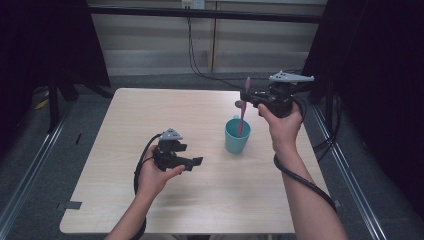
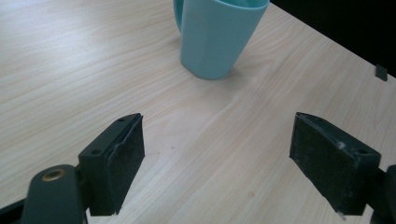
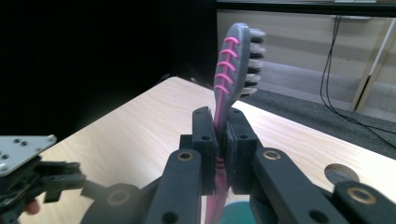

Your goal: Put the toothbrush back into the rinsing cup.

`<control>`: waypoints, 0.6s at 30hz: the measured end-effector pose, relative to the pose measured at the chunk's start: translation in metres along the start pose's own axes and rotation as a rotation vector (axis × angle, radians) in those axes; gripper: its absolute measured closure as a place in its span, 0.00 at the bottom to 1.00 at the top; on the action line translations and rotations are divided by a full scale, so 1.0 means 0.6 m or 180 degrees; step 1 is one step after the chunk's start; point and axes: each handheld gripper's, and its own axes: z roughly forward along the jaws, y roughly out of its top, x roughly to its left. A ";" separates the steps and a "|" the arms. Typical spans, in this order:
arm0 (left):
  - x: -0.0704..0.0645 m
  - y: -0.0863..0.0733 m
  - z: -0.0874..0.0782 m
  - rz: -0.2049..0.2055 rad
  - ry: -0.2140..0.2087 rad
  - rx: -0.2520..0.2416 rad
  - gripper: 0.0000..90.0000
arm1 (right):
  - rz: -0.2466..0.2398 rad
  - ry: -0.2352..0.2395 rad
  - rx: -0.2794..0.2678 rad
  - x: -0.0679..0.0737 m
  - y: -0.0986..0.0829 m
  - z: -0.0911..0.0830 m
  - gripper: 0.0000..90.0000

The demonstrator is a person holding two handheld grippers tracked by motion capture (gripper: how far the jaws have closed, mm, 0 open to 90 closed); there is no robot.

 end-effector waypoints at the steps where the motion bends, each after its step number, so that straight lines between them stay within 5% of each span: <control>1: 0.001 -0.001 -0.001 -0.0002 0.0005 -0.0002 0.20 | 0.0009 -0.0016 -0.0004 -0.003 0.000 0.002 0.94; 18: 0.023 -0.021 -0.022 -0.0049 0.0052 0.0024 0.19 | -0.0062 -0.0243 -0.0038 -0.028 -0.019 0.036 0.94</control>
